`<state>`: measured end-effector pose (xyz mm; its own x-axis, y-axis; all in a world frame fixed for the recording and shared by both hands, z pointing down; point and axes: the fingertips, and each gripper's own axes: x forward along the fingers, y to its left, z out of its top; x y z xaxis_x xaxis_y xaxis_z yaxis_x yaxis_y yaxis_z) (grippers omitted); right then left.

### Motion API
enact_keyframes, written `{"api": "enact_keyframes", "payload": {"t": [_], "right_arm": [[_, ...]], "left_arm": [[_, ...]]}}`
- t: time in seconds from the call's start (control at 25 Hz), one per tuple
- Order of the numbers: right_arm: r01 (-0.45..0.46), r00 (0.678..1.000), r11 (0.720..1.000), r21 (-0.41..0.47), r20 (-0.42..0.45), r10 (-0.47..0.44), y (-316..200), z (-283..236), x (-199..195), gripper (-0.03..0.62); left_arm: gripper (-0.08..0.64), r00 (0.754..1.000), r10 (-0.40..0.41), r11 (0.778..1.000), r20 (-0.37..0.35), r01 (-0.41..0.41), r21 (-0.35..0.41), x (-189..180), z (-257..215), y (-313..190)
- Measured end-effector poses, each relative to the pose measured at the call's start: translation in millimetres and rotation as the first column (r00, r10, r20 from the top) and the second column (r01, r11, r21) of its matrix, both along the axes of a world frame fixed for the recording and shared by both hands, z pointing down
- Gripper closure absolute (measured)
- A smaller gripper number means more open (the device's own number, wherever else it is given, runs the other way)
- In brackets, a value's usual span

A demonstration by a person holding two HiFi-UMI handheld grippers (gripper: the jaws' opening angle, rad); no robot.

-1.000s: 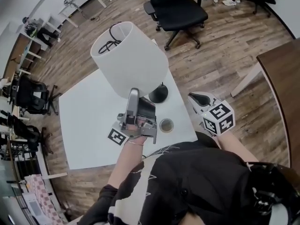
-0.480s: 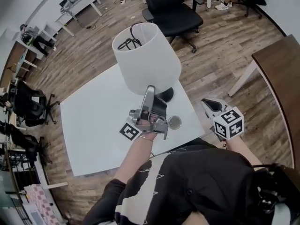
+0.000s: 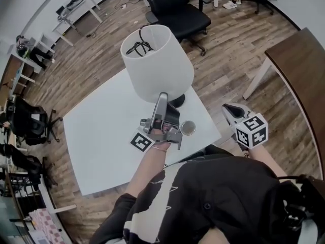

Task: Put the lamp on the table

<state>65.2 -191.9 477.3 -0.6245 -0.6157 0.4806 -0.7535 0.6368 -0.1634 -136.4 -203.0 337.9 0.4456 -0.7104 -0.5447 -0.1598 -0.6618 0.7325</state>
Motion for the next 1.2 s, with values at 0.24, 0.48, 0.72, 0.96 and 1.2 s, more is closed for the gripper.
{"api": "enact_keyframes", "payload": {"t": [0.24,0.48,0.72,0.96,1.2], "right_arm": [[-0.013,1.0,1.0,0.014,-0.006,0.013,10,-2,7,0.561],[-0.025,1.0,0.999,0.024,-0.011,0.025,16,-4,12,0.561],[-0.035,0.999,0.999,0.037,-0.006,0.035,22,-12,14,0.561],[-0.045,0.999,0.998,0.047,-0.006,0.045,25,-15,17,0.561],[-0.055,0.998,0.997,0.056,-0.009,0.056,30,-18,20,0.561]], "left_arm": [[0.517,1.0,-0.001,1.0,0.008,0.001,-0.004,2,5,9],[0.512,1.0,0.006,1.0,0.023,-0.006,-0.009,5,8,16],[0.509,0.999,0.009,1.0,0.031,-0.008,-0.015,4,8,20],[0.505,0.999,0.006,1.0,0.034,-0.005,-0.025,4,10,19],[0.497,0.999,0.005,1.0,0.044,-0.004,-0.023,4,10,21]]}}
